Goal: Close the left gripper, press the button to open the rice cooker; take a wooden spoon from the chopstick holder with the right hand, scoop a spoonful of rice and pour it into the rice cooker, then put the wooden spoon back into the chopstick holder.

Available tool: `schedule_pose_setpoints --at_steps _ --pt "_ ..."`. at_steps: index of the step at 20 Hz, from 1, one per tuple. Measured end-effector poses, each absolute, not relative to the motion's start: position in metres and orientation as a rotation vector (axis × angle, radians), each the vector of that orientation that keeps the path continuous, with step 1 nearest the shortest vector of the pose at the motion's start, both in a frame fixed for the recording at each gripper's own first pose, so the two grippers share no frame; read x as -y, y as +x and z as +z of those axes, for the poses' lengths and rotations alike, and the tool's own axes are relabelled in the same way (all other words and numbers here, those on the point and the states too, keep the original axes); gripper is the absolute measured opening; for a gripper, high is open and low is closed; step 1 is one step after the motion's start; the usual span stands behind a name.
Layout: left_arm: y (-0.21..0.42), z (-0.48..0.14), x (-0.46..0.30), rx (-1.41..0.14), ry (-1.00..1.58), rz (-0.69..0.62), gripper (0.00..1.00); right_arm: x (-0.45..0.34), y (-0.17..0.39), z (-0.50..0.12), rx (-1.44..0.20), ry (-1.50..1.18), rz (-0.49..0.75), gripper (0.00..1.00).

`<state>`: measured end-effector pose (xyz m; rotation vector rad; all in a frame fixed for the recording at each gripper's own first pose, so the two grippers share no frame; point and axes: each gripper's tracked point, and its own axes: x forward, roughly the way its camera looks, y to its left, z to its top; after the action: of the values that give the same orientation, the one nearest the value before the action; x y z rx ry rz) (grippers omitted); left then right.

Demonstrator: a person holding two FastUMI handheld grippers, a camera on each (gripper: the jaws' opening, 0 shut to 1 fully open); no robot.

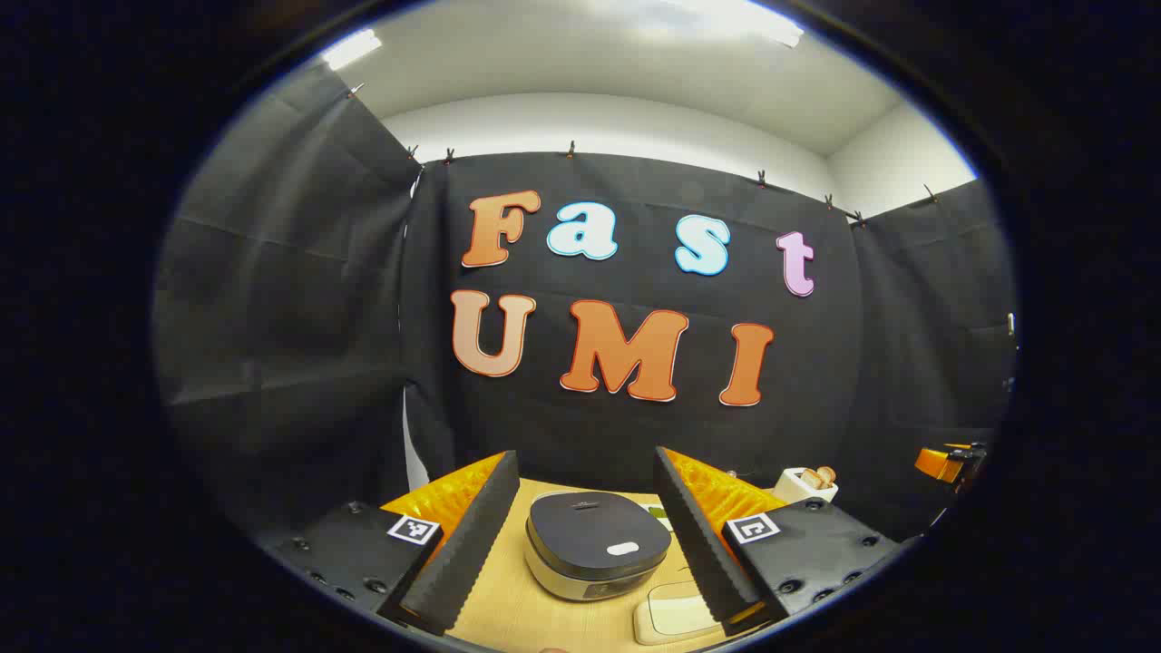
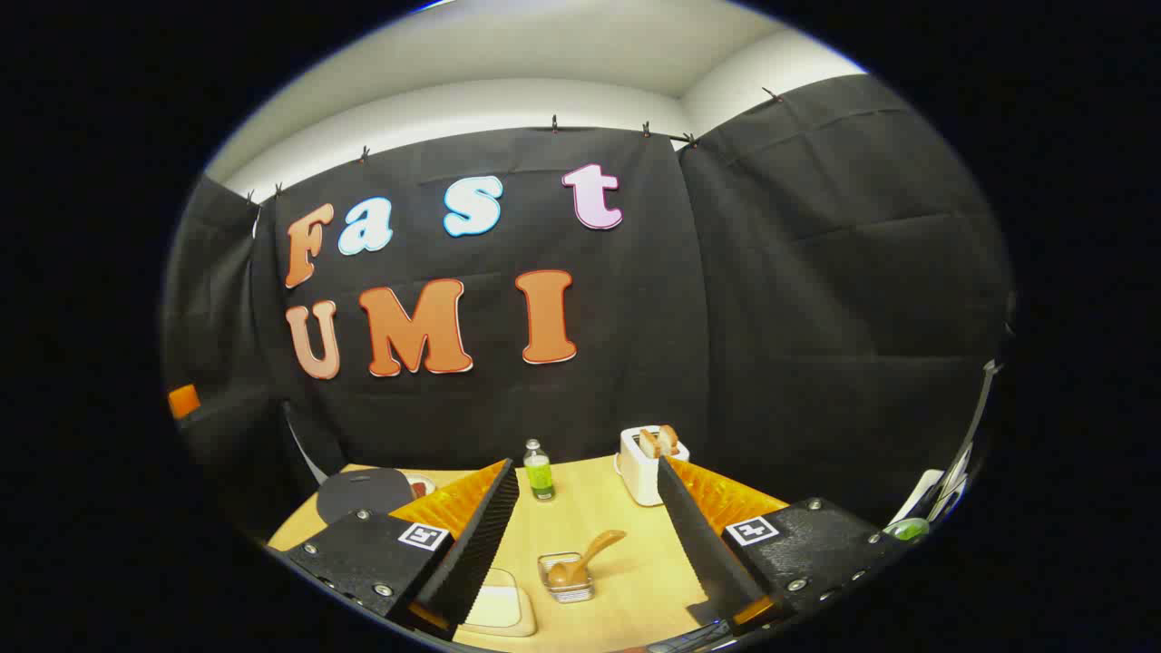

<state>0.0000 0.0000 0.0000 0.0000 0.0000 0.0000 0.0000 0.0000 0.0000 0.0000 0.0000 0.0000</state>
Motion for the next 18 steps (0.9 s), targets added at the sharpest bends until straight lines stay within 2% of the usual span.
schedule_pose_setpoints --at_steps 1,2,3,4,5,6,7,10,11,12,15,16,17,18 --pt "0.001 -0.001 0.0 -0.004 -0.002 0.003 0.97 0.005 -0.001 0.002 0.004 -0.03 -0.011 0.95" --pt "0.001 -0.001 0.0 -0.007 -0.002 0.009 0.97 0.006 -0.001 0.005 0.011 -0.041 -0.012 0.95" --pt "0.002 -0.002 -0.002 -0.01 0.0 0.019 0.99 0.005 -0.002 0.01 0.021 -0.042 -0.007 1.0" --pt "0.002 -0.003 -0.005 -0.013 0.002 0.028 1.0 0.004 -0.003 0.014 0.031 -0.037 0.003 0.95" --pt "0.001 -0.005 -0.007 -0.018 0.005 0.034 1.0 0.004 -0.002 0.015 0.038 -0.031 0.006 0.95" --pt "0.001 -0.004 -0.007 -0.017 0.004 0.033 1.0 0.004 0.0 0.015 0.04 -0.028 0.006 1.0" --pt "0.0 -0.001 -0.009 -0.012 0.001 0.039 1.0 0.005 0.0 0.014 0.037 -0.027 0.005 0.95" --pt "0.0 0.001 -0.019 -0.005 0.03 0.072 1.0 0.002 0.004 0.011 0.027 -0.027 0.008 0.95" --pt "0.0 0.004 -0.021 0.001 0.045 0.081 0.99 0.002 0.004 0.012 0.026 -0.024 0.009 0.95" --pt "0.001 0.007 -0.024 0.009 0.056 0.087 0.99 0.0 0.005 0.013 0.027 -0.021 0.01 1.0" --pt "0.002 0.013 -0.026 0.02 0.075 0.099 1.0 -0.004 0.007 0.013 0.028 -0.025 0.014 1.0" --pt "0.003 0.013 -0.029 0.02 0.08 0.105 0.99 -0.004 0.008 0.014 0.029 -0.025 0.014 0.95" --pt "0.003 0.015 -0.03 0.02 0.082 0.109 0.98 -0.006 0.008 0.015 0.029 -0.025 0.015 0.95" --pt "0.003 0.014 -0.028 0.023 0.081 0.102 0.97 -0.006 0.009 0.015 0.028 -0.024 0.016 1.0"
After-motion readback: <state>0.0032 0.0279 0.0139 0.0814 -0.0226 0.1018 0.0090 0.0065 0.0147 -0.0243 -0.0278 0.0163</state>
